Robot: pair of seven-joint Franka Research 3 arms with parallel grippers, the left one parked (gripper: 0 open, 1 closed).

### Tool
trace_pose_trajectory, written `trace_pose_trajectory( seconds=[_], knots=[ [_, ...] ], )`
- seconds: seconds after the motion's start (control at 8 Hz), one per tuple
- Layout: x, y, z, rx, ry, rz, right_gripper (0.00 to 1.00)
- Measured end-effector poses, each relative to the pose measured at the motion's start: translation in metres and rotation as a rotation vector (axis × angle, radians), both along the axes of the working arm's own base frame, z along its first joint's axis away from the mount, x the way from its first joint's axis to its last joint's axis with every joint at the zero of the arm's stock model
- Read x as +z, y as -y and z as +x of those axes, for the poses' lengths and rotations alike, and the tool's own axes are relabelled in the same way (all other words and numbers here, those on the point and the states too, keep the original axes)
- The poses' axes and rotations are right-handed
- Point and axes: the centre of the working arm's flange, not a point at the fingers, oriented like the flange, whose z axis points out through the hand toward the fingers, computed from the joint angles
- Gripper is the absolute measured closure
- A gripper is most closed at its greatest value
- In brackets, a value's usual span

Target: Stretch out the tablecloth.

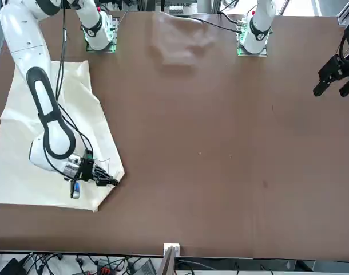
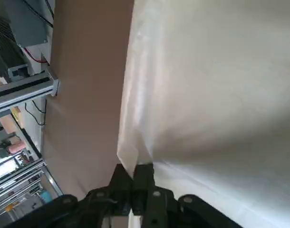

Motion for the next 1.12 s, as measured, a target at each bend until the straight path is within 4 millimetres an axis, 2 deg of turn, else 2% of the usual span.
trace_pose_trajectory(
  seconds=[0.12,0.5,0.75,0.88,1.12],
  knots=[
    [-0.007,-0.011,-0.002,-0.008,-0.015,0.024,0.98],
    [-0.015,-0.032,0.01,-0.038,-0.016,0.087,0.98],
    [-0.026,-0.039,0.015,-0.064,-0.014,0.079,0.98],
    [-0.036,-0.032,0.019,-0.104,-0.037,0.074,0.98],
    [-0.043,-0.003,0.034,-0.225,-0.113,0.074,0.97]
  ],
)
